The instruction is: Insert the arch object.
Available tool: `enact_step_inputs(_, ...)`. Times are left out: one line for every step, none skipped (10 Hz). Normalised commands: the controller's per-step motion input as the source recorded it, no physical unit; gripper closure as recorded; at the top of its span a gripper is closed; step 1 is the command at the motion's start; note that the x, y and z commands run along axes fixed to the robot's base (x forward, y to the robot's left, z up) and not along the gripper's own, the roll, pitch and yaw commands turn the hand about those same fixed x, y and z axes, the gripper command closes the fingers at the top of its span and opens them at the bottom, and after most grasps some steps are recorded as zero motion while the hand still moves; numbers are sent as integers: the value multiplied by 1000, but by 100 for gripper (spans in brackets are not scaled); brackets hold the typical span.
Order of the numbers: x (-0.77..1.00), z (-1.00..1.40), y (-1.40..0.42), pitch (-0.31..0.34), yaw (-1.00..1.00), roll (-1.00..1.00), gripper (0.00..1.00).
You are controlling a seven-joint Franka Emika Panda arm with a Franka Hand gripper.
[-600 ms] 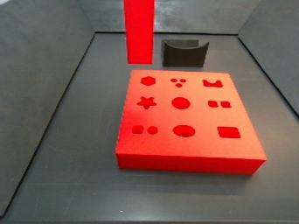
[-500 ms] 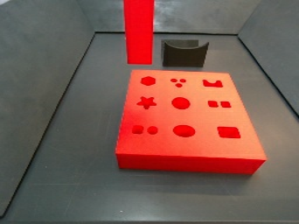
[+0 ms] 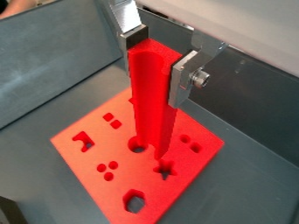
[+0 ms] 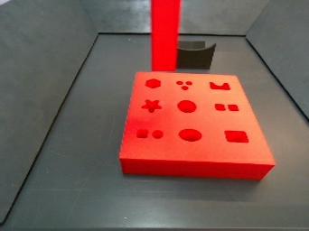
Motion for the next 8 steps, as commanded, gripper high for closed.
enact_step_inputs(1000, 0, 74, -74, 0, 131, 100)
enact_step_inputs(1000, 0, 77, -66, 0, 134, 100)
enact_step_inputs(1000, -23, 106, -83, 0, 110, 100)
enact_step_inputs(1000, -77, 146, -97, 0, 80, 100)
enact_step_inputs(1000, -106, 149, -101, 0, 64, 100)
enact_step_inputs(1000, -134, 137, -106, 0, 46, 100)
enact_step_inputs(1000, -197, 137, -114, -17, 0, 100)
enact_step_inputs(1000, -240, 149, -127, -26, 0, 100)
